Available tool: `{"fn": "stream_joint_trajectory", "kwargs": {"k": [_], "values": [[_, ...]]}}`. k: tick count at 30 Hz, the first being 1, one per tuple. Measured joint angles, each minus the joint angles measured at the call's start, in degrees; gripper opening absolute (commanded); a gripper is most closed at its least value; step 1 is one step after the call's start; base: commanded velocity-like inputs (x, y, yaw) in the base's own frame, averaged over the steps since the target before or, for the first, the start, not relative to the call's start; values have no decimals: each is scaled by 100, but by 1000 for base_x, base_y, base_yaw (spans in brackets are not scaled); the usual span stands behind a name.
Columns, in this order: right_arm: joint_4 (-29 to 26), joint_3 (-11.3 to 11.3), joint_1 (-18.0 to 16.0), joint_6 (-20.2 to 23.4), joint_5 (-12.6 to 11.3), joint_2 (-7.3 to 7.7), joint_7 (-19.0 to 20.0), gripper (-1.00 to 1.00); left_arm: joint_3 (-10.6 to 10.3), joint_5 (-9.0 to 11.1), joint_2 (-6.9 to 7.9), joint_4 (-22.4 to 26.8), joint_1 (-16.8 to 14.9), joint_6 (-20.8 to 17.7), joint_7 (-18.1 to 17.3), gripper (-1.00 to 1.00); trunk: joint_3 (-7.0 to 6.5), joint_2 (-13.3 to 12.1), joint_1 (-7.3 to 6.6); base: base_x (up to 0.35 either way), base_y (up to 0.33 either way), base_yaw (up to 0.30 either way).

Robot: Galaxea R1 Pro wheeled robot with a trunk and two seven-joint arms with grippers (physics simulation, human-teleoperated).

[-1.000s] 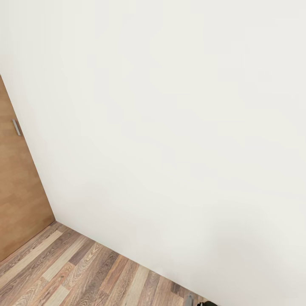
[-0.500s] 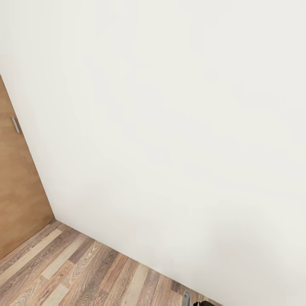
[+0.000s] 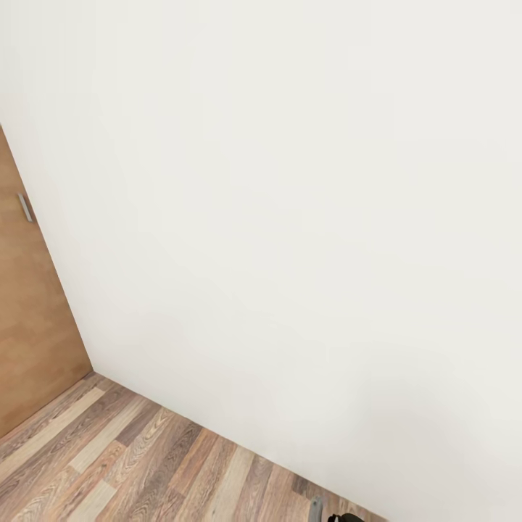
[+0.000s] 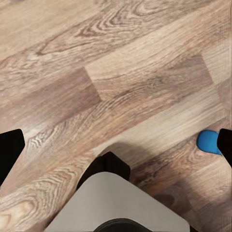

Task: In the bedroom, move the book from the bed onto either nightstand, and place the two sandals side by side next to the bed.

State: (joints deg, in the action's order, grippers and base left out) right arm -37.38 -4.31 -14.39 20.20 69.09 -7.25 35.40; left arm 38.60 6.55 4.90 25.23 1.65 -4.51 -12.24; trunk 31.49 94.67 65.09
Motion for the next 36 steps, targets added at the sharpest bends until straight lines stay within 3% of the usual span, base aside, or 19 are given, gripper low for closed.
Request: {"fn": "stream_joint_trajectory", "kwargs": {"k": [5, 12, 28, 36], "values": [[3, 3, 0, 18, 24, -4, -7, 100, -14, -1, -3, 143, 0, -2, -82, 100, 90, 201, 110, 0, 0, 0], [4, 28, 0, -14, 19, 2, -47, 100, -5, -15, 31, 363, 0, -86, -681, 100, 216, 481, 264, 0, 0, 0], [-278, 8, -2, 21, -11, -11, -59, 100, 11, 0, 0, 1824, 0, -1801, -903, 100, 502, 1123, 615, 0, 0, 0], [-441, 13, -1, 41, -12, -20, -58, 100, 10, -3, -16, 1938, 1, -1908, -919, 100, 646, 1444, 791, 0, 0, 0]]}}
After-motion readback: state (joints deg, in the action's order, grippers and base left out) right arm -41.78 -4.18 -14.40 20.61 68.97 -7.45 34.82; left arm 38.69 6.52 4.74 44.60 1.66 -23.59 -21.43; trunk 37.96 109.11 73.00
